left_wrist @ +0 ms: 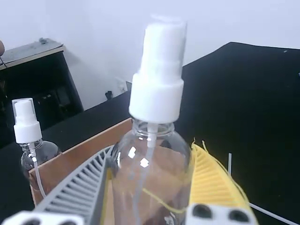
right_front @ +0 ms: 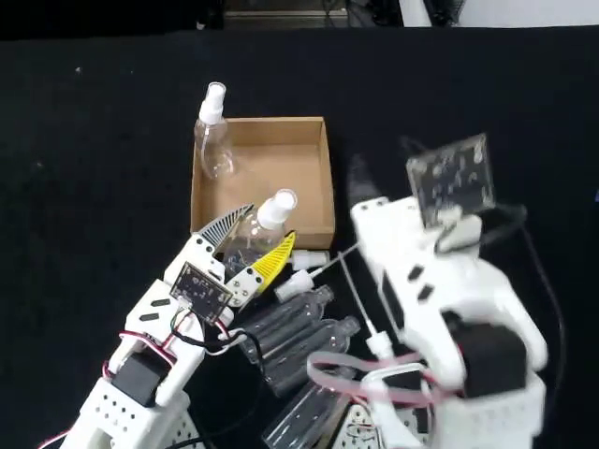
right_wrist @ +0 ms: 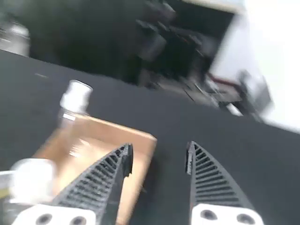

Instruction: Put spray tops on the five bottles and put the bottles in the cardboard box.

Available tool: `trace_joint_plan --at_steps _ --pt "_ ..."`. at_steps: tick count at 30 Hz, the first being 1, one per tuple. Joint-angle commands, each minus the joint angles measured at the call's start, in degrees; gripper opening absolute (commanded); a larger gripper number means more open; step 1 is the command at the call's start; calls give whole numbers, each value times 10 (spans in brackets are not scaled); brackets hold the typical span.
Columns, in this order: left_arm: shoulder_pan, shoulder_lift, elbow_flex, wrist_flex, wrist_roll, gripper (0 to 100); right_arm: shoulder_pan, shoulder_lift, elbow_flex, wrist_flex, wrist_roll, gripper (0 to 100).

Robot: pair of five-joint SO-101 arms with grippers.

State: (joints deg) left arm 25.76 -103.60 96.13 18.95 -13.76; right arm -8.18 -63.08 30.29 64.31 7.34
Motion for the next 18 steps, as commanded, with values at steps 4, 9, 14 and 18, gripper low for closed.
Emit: trace_joint_plan --at_steps 4,9,14,18 --pt "-62 -10 7 -3 4 30 107 -7 195 -112 5 173" --pt "-153 -10 12 -79 9 30 107 -7 324 -219 -35 173" --pt "-196 -8 12 -135 9 30 107 -7 384 -280 -84 173" --pt "-200 -7 8 -188 9 30 81 -7 413 -289 -99 173"
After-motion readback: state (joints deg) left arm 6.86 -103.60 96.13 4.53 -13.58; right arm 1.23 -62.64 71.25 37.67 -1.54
